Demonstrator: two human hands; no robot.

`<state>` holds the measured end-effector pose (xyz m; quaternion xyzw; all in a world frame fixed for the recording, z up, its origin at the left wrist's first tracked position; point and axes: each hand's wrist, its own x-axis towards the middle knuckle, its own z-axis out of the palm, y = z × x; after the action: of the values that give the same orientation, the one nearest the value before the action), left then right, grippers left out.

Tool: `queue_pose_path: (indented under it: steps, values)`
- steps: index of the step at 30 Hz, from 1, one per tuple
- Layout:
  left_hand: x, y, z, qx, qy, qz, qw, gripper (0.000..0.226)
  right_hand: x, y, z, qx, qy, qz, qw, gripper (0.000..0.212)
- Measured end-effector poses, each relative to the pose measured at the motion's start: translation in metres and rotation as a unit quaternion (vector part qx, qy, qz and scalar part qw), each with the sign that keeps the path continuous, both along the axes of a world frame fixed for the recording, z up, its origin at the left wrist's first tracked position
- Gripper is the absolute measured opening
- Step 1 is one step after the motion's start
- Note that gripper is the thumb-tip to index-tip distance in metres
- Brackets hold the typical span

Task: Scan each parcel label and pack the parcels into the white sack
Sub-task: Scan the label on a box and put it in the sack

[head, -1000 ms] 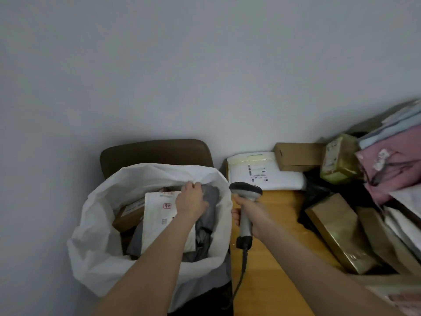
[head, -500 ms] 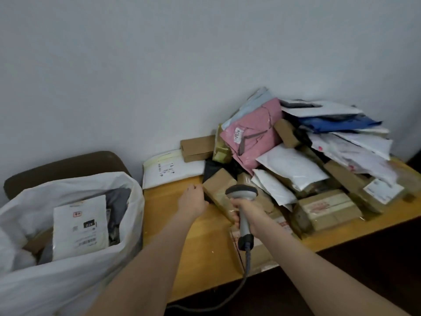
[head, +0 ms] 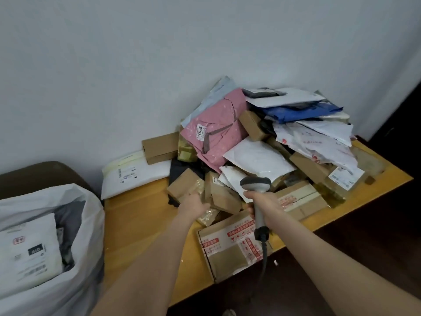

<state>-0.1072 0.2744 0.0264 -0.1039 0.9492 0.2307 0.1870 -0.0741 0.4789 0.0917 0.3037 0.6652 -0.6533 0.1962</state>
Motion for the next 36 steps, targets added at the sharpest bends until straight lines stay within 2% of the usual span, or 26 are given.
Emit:
queue_pose_path:
  steps: [2, 5, 9, 12, 14, 16, 17, 19, 21, 28, 33, 36]
  values:
    - [-0.002, -0.002, -0.012, 0.031, -0.030, 0.033, 0.999, 0.050, -0.005, 0.000, -0.008, 0.012, -0.003, 0.032, 0.999, 0.016]
    - [0.008, -0.004, -0.028, 0.060, -0.054, 0.054, 0.995, 0.013, -0.001, 0.000, -0.025, 0.015, -0.014, 0.062, 0.998, 0.017]
    - [0.025, -0.003, -0.036, 0.072, -0.080, 0.061, 0.992, 0.014, 0.011, 0.001, -0.044, 0.010, -0.016, 0.042, 0.999, 0.012]
    - [0.040, 0.003, -0.043, 0.097, -0.107, 0.111, 0.983, 0.021, 0.022, 0.006, -0.061, 0.070, 0.002, -0.001, 0.998, 0.013]
    - [0.055, 0.010, -0.054, 0.145, -0.137, 0.176, 0.964, 0.024, 0.031, 0.013, -0.073, 0.109, 0.008, -0.017, 0.994, 0.013]
    - [0.074, 0.019, -0.066, 0.204, -0.159, 0.245, 0.935, 0.011, 0.040, 0.023, -0.085, 0.131, 0.002, 0.001, 0.991, 0.014]
    - [0.083, 0.025, -0.071, 0.226, -0.162, 0.277, 0.920, 0.013, 0.044, 0.028, -0.091, 0.133, 0.001, 0.022, 0.991, 0.018]
    - [0.096, 0.037, -0.080, 0.252, -0.147, 0.330, 0.897, 0.029, 0.051, 0.036, -0.102, 0.130, 0.005, 0.073, 0.989, 0.025]
    - [0.103, 0.044, -0.084, 0.263, -0.120, 0.373, 0.881, 0.036, 0.054, 0.042, -0.110, 0.117, 0.010, 0.111, 0.987, 0.023]
    - [0.121, 0.041, -0.080, 0.284, -0.057, 0.449, 0.845, 0.036, 0.065, 0.051, -0.112, 0.033, 0.014, 0.132, 0.991, 0.037]
    - [0.131, 0.010, -0.025, 0.251, -0.019, 0.457, 0.853, 0.044, 0.071, 0.045, -0.075, -0.014, 0.021, 0.157, 0.987, 0.032]
    - [0.128, -0.008, 0.022, 0.249, 0.020, 0.455, 0.855, 0.038, 0.069, 0.033, -0.046, -0.048, 0.044, 0.168, 0.984, 0.031]
